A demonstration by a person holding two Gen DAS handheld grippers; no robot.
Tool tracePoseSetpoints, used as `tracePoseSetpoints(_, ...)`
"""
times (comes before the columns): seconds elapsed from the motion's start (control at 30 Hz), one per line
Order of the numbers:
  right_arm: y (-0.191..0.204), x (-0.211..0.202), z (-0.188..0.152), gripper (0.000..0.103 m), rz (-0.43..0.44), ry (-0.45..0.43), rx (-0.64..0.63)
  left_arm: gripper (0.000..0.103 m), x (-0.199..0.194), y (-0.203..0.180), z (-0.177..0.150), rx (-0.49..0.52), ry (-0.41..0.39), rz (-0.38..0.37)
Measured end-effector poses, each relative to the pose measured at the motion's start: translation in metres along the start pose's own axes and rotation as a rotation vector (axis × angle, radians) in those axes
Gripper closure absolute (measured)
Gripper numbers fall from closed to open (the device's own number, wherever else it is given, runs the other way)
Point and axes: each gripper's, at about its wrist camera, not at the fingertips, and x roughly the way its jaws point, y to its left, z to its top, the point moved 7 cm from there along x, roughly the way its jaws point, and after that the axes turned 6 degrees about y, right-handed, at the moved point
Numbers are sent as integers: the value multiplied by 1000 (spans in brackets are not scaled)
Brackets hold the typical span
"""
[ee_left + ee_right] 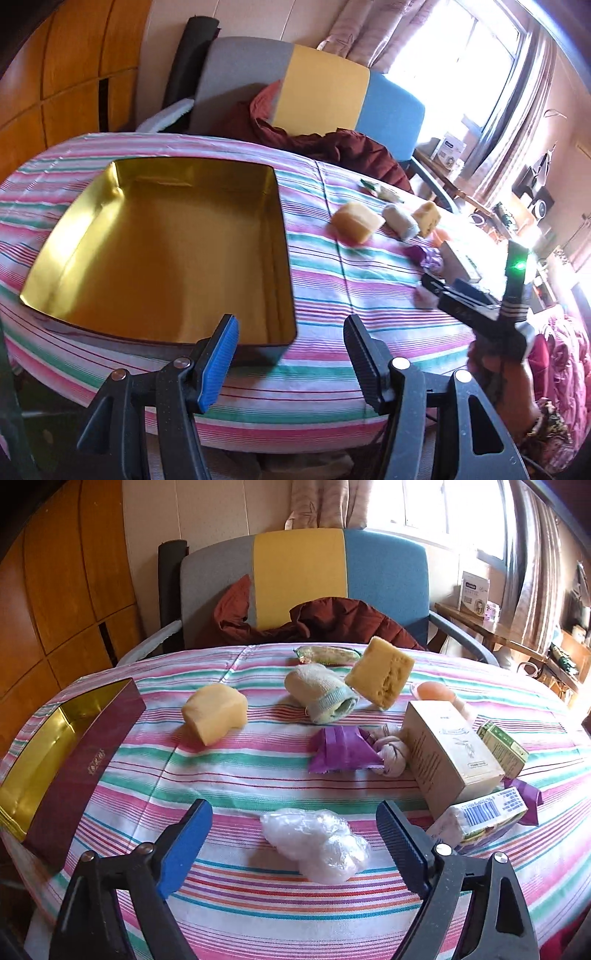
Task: Organize objects
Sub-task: 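Move both tools from the gold tray toward the scattered items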
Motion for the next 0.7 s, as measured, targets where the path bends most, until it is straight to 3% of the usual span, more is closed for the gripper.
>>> tracePoseSetpoints(0.17, -4, 11, -7, 23, -1, 14, -13, 43, 7, -11, 2, -30, 18, -63)
tracePoseSetpoints(0.4, -5, 20, -10, 63, 38, 16, -21, 38, 23, -32, 10, 8, 69, -88)
tracePoseSetpoints(0.6, -2, 26, 0, 63, 98, -4, 22, 25, 34, -62, 29, 80, 72, -126)
tracePoseSetpoints(0.7, -2, 30, 3, 63, 119, -3, 47, 25, 51, -77, 44, 121, 74, -126)
